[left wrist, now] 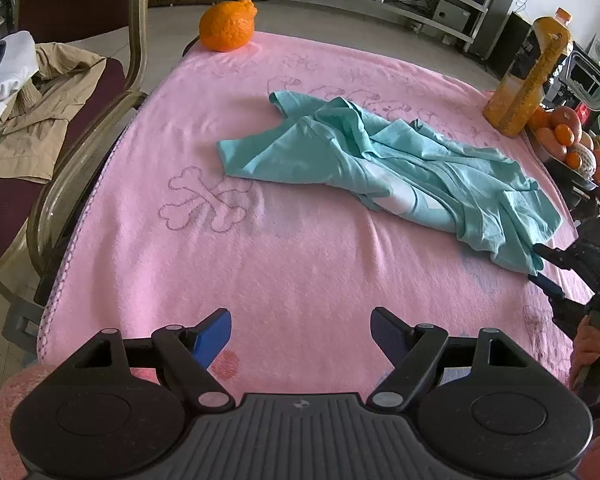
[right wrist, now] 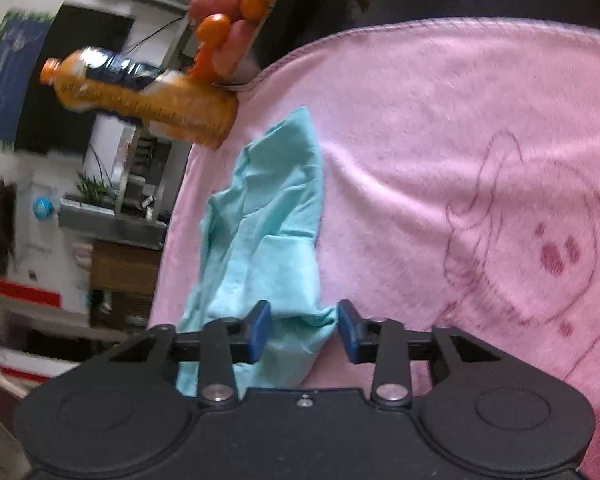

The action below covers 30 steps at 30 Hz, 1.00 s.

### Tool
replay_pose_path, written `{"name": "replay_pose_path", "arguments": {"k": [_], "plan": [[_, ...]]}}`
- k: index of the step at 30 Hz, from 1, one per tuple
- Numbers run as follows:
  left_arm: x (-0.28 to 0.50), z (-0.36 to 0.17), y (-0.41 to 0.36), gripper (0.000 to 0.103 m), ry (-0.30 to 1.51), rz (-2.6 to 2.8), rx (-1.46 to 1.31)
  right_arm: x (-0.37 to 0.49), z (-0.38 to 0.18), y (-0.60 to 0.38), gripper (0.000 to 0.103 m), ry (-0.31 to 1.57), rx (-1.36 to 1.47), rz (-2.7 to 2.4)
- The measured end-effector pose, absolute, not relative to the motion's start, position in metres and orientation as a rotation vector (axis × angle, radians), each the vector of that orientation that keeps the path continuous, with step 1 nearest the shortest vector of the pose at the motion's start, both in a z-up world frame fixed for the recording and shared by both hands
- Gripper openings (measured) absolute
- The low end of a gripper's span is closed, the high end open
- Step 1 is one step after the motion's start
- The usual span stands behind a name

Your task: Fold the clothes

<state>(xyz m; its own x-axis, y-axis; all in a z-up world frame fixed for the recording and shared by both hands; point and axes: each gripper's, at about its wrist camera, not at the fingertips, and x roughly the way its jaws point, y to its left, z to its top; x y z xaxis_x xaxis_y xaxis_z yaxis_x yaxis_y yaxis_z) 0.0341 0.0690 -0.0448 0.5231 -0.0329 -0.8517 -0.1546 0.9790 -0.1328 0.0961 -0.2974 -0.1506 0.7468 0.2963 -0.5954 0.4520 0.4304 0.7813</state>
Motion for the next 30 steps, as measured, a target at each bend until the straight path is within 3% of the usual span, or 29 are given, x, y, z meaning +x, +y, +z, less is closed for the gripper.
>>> {"name": "replay_pose_path", "arguments": {"k": [3,8,19,21,23,30], "plan": [[0.034,-0.046,0.07,0.077,1.022,0.077,-0.205,0.1,-0.15,-0.29,0.032,0.789,1.114,-0.037],[0.032,-0.046,0.071,0.077,1.02,0.082,-0.207,0.096,-0.171,-0.285,0.032,0.827,1.327,0.057],[0.032,-0.046,0.069,0.077,1.018,0.086,-0.206,0.106,-0.174,-0.289,0.032,0.756,1.347,0.04],[0.031,-0.044,0.07,0.077,1.014,0.09,-0.206,0.107,-0.171,-0.292,0.028,0.745,1.345,-0.001],[0.03,-0.043,0.071,0.077,1.011,0.093,-0.209,0.111,-0.165,-0.298,0.003,0.759,1.352,-0.033],[0.024,-0.039,0.077,0.075,0.999,0.099,-0.238,0.114,-0.08,-0.301,0.002,0.77,1.174,0.079]]}}
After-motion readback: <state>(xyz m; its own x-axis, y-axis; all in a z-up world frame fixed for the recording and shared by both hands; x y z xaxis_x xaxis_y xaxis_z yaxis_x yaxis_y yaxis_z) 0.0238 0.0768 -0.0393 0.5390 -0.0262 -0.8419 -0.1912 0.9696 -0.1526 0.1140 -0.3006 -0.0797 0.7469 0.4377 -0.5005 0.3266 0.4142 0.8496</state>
